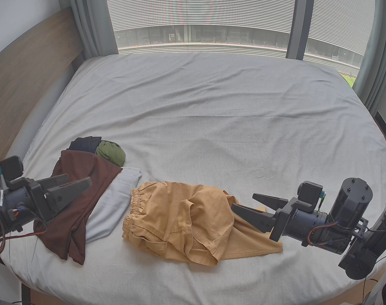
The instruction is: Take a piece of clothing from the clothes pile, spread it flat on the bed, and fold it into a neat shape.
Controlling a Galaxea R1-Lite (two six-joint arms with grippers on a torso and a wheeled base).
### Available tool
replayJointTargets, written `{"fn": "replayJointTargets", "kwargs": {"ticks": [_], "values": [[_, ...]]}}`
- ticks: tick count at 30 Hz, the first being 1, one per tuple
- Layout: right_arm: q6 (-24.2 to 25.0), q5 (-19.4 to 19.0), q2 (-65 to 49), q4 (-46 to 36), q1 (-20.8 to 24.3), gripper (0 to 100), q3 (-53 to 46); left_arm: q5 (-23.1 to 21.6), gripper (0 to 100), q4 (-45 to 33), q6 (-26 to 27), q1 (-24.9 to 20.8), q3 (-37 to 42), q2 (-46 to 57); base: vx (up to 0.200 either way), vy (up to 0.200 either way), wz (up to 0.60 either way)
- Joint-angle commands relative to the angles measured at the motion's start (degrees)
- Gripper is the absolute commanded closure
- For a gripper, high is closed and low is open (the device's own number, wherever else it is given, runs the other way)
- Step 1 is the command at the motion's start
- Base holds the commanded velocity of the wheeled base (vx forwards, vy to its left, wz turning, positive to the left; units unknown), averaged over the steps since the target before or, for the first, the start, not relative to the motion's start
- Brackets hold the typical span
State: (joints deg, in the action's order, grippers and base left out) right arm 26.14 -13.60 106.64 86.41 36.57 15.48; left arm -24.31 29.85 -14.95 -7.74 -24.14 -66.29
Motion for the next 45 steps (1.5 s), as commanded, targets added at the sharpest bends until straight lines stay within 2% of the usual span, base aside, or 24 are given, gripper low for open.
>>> {"fn": "replayJointTargets", "kwargs": {"ticks": [1,6,13,19,24,35,45], "values": [[-0.03,-0.11,2.52,1.84,0.34,0,-0.98,-3.64,0,2.23,0.80,5.10,0.76,-11.67,0.000,0.000,0.00],[-0.03,-0.28,2.60,1.84,-0.10,0,-1.07,-6.28,0,3.02,0.62,6.25,0.85,-13.69,0.000,0.000,0.00],[0.05,-0.46,6.12,1.92,-1.42,0,-0.72,-6.81,0,4.25,1.06,6.25,1.11,-19.84,0.000,0.000,0.00],[0.14,-0.46,6.12,1.92,-1.42,0,-0.89,-10.41,0,13.12,0.62,8.09,2.69,-29.60,0.000,0.000,0.00],[0.14,-0.46,6.30,1.92,-1.42,0,-0.98,-11.73,0,18.57,0.18,9.06,3.48,-35.57,0.000,0.000,0.00],[0.05,-0.28,6.30,1.92,-1.15,0,-1.16,-11.82,0,23.41,-3.25,7.48,2.52,-43.04,0.000,0.000,0.00],[0.05,-0.19,6.30,1.92,-1.15,0,-0.98,-11.11,0,39.05,-4.48,7.30,2.87,-56.67,0.000,0.000,0.00]]}}
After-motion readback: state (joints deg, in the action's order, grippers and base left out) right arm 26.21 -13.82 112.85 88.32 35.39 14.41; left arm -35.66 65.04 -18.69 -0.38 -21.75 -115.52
